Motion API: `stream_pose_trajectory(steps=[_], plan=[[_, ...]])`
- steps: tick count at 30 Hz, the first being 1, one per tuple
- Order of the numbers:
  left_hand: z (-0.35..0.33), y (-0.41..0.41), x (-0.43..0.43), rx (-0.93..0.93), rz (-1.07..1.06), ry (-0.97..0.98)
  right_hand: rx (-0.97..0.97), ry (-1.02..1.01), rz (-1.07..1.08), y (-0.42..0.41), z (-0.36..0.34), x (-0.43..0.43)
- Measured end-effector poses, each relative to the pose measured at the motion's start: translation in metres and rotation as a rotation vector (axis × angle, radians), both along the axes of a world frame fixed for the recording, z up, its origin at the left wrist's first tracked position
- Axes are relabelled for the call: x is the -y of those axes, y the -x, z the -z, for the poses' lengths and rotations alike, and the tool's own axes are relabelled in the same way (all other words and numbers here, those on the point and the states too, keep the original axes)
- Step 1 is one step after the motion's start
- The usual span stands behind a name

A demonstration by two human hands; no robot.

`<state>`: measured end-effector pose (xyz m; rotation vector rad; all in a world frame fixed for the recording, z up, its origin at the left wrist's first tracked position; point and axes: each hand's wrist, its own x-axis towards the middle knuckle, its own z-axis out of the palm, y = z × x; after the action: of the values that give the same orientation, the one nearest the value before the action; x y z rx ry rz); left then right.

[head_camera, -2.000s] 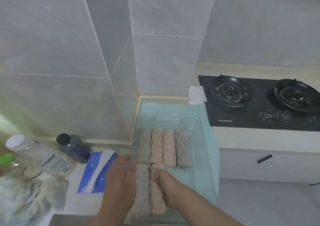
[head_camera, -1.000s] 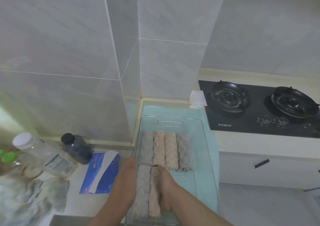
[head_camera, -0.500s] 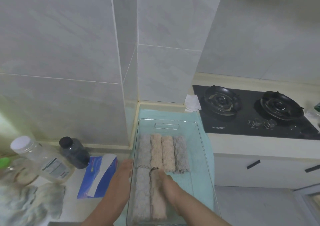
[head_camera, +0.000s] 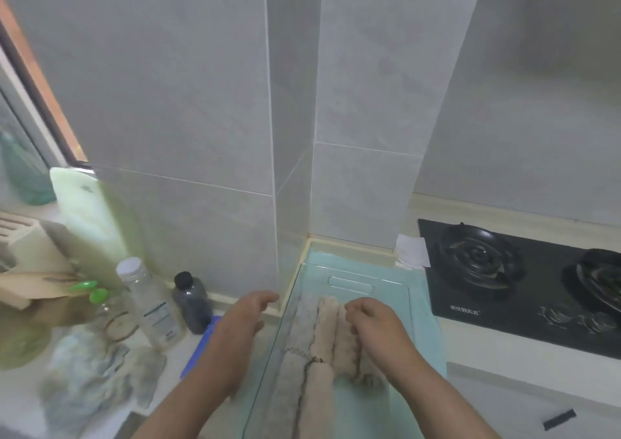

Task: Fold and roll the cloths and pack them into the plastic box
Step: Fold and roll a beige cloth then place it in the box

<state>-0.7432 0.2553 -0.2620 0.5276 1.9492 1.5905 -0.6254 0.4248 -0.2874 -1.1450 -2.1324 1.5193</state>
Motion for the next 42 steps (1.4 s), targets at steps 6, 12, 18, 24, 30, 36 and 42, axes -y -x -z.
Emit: stream_pose_trajectory(steps=[6,12,18,24,30,36,42], plan=[[-0.025,-0.052,0.022,-0.168,-0.242,0.012,-0.106,-0.036,-0.223,-0.040,-0.048,-0.025],[-0.044,-0.128,0.072,-0.228,-0.458,-0.096,-0.219,0.022,-0.384,-0.062,-0.076,-0.018],[-0.067,-0.209,0.166,-0.320,-0.660,-0.001,-0.421,-0.043,-0.789,-0.064,-0.102,0.091],[-0.074,-0.302,0.278,-0.401,-0.959,0.142,-0.436,-0.031,-1.158,-0.087,-0.120,0.222],[-0.071,-0.414,0.403,-0.380,-1.340,0.090,-0.472,-0.023,-1.463,-0.125,-0.114,0.378],[-0.078,-0.516,0.525,-0.368,-1.596,0.051,-0.436,0.012,-1.664,-0.182,-0.110,0.529],[-0.068,-0.560,0.607,-0.332,-1.700,0.047,-0.383,0.012,-1.785,-0.217,-0.104,0.633]])
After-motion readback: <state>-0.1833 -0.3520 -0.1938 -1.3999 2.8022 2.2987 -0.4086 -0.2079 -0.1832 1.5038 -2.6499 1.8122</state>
